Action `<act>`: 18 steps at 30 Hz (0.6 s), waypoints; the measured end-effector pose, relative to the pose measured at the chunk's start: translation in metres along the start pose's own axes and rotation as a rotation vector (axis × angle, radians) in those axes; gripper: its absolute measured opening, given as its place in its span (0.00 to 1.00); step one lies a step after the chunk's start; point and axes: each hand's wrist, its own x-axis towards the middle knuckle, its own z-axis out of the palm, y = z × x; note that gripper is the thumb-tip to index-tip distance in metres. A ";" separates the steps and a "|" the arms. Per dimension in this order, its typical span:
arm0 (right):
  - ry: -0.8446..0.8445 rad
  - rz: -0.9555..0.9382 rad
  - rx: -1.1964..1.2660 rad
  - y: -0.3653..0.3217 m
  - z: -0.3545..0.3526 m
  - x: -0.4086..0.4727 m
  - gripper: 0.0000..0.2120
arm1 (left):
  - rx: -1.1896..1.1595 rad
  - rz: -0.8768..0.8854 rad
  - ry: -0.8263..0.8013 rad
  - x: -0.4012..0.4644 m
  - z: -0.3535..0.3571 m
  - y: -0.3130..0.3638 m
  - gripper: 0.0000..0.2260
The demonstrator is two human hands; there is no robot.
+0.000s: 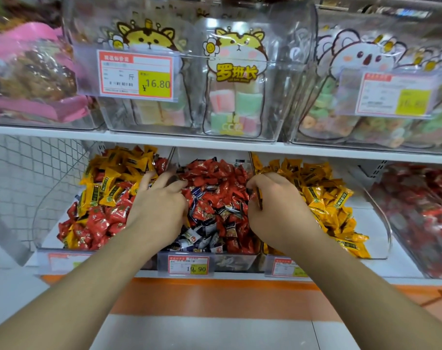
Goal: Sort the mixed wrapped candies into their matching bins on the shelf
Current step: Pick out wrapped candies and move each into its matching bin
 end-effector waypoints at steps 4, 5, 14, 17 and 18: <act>-0.004 -0.010 0.013 0.000 0.002 -0.002 0.19 | -0.108 -0.023 0.082 0.000 0.006 -0.001 0.03; -0.002 -0.013 0.016 0.001 0.002 -0.002 0.19 | -0.136 -0.033 0.095 0.001 0.008 -0.001 0.05; 0.027 -0.100 0.026 -0.010 0.006 -0.001 0.23 | -0.610 -0.119 0.321 -0.012 -0.023 0.006 0.07; -0.040 -0.147 0.065 -0.022 0.004 -0.006 0.28 | -0.829 -0.201 0.312 -0.019 -0.040 0.017 0.06; -0.083 -0.171 0.077 -0.027 0.004 -0.009 0.30 | -0.894 -0.222 0.321 -0.021 -0.042 0.020 0.06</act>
